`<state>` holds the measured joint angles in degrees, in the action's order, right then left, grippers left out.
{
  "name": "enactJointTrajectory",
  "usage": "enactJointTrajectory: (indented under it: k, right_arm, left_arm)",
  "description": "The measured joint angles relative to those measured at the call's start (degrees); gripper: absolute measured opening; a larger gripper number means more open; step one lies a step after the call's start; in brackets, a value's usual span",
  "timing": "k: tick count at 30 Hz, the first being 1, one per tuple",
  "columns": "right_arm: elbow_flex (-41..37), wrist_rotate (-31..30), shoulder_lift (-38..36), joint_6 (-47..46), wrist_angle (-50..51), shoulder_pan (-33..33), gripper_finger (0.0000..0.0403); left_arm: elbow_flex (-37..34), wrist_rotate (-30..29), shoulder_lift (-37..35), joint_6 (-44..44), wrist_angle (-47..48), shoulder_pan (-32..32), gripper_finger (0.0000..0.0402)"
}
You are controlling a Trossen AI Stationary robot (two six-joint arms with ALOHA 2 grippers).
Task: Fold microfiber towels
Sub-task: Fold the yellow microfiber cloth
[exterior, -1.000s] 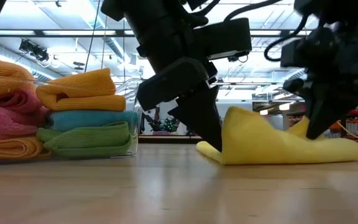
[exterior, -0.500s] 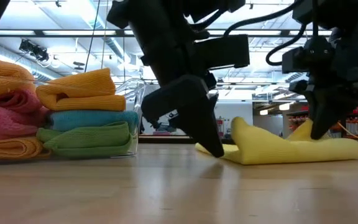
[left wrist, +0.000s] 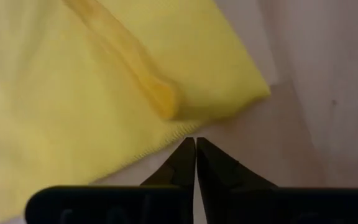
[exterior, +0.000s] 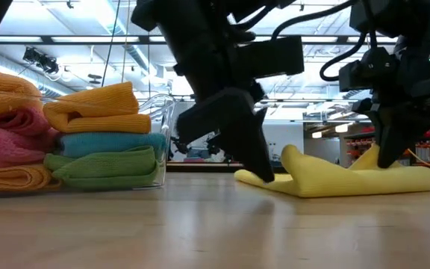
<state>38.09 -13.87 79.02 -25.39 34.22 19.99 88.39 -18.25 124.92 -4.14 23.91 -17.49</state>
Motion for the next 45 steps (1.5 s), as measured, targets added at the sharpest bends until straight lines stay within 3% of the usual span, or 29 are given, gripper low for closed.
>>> enactJointTrajectory:
  k: [7,13,26,36,45]
  right_arm:
    - [1.63,-0.17,-1.33,-0.03,2.49,0.0,0.0009]
    - [1.52,-0.55,-1.9,0.09,2.92,-0.3,0.0009]
    - [-5.12,-1.51,-1.9,-1.99,-1.76,-4.35,0.0013]
    - [-6.1,-3.97,-1.9,5.28,-5.88,-4.5,0.0064]
    - [-6.1,-3.08,-1.9,3.4,-4.83,-5.82,0.01]
  left_arm:
    - [0.34,-0.17,-0.11,0.37,-0.75,2.03,0.0009]
    - [0.43,2.0,1.39,-0.44,-1.91,2.61,0.0026]
    - [0.49,1.76,2.82,-1.09,-2.32,2.37,0.0009]
    - [0.38,2.04,2.91,-1.09,-2.68,2.27,0.0036]
    - [0.32,2.0,2.99,-0.79,-2.39,1.74,0.0019]
